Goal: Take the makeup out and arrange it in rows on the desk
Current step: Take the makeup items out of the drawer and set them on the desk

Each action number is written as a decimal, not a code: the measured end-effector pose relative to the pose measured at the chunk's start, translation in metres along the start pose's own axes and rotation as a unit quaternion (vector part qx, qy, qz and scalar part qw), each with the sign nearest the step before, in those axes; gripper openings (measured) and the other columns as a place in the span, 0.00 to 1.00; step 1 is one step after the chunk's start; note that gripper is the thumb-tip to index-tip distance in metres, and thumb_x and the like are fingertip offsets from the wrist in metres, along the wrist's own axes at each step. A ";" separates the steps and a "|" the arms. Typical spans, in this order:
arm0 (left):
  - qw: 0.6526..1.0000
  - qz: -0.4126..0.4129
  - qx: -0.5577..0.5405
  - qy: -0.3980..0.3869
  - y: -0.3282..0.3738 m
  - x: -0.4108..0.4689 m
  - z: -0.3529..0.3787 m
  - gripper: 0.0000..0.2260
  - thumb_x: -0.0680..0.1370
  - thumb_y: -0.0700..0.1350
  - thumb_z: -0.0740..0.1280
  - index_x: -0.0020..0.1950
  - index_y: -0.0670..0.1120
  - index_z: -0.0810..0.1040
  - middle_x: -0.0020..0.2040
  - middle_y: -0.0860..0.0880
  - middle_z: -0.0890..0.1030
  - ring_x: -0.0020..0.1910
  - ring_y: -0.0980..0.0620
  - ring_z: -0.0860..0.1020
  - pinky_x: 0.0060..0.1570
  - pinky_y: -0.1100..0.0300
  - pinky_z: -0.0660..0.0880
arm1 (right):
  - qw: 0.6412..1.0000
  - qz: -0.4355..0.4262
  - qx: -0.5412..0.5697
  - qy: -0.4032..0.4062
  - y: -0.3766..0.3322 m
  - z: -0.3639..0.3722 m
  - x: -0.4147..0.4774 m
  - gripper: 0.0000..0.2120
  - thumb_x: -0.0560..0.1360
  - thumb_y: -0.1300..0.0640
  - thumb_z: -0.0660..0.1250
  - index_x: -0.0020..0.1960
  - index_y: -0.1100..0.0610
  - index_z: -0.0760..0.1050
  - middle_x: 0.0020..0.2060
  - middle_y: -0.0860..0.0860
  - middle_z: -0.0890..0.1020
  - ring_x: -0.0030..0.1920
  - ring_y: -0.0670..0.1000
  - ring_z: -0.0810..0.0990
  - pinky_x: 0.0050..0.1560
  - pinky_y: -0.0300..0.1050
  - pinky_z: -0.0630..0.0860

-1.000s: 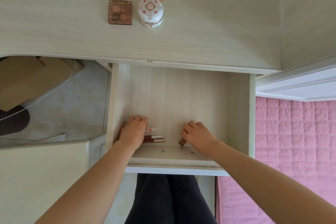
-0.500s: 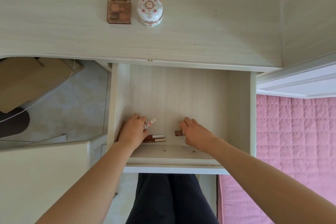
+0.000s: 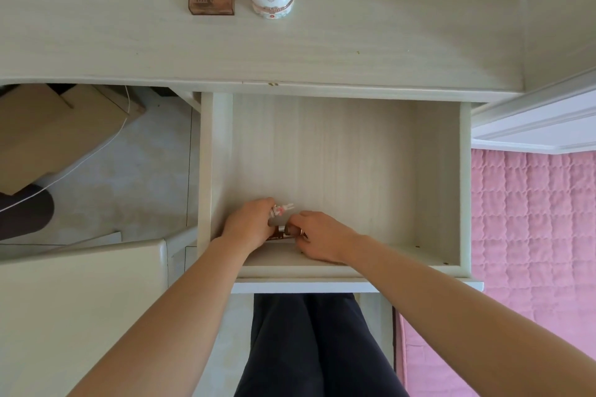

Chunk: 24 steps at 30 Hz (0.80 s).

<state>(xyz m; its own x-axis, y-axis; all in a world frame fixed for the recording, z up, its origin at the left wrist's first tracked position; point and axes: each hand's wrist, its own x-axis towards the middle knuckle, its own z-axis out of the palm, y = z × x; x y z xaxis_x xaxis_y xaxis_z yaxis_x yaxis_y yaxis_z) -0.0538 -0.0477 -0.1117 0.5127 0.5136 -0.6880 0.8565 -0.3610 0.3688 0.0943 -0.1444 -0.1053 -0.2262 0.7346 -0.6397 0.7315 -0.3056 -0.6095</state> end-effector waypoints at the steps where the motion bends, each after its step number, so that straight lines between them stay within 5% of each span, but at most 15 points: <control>1: 1.000 0.003 0.008 0.000 0.000 0.001 0.000 0.05 0.73 0.42 0.68 0.46 0.47 0.72 0.43 0.49 0.77 0.44 0.46 0.76 0.36 0.55 0.71 | 1.000 -0.002 0.002 -0.002 0.000 0.000 0.002 0.09 0.75 0.60 0.60 0.55 0.57 0.74 0.49 0.55 0.77 0.50 0.54 0.75 0.51 0.45 0.72; 10: 0.999 0.022 0.018 0.038 -0.004 0.004 0.005 0.04 0.73 0.44 0.69 0.45 0.49 0.75 0.44 0.51 0.73 0.44 0.48 0.76 0.37 0.54 0.73 | 0.999 -0.010 -0.034 -0.008 -0.004 0.002 0.013 0.15 0.76 0.61 0.63 0.63 0.57 0.74 0.60 0.56 0.75 0.57 0.56 0.75 0.54 0.44 0.69; 20: 0.996 0.010 0.051 0.068 -0.011 0.003 0.006 0.07 0.75 0.45 0.68 0.51 0.46 0.75 0.50 0.49 0.73 0.44 0.46 0.76 0.35 0.55 0.70 | 0.992 -0.049 -0.119 -0.011 -0.019 0.000 0.018 0.12 0.79 0.53 0.61 0.58 0.56 0.77 0.55 0.54 0.77 0.52 0.56 0.77 0.48 0.49 0.74; 24: 0.993 -0.005 0.061 0.104 -0.008 0.002 0.007 0.06 0.78 0.44 0.64 0.52 0.44 0.75 0.51 0.47 0.73 0.43 0.44 0.76 0.37 0.51 0.74 | 0.989 -0.032 -0.147 -0.014 -0.024 -0.003 0.021 0.10 0.79 0.53 0.61 0.54 0.56 0.78 0.45 0.55 0.80 0.45 0.56 0.79 0.43 0.48 0.74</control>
<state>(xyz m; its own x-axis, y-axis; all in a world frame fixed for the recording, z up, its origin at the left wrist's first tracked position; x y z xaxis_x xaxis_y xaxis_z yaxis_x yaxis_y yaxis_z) -0.0600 -0.0492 -0.1200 0.5166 0.6625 -0.5424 0.8544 -0.4401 0.2762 0.0746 -0.1197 -0.1026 -0.2926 0.7283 -0.6197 0.8696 -0.0670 -0.4893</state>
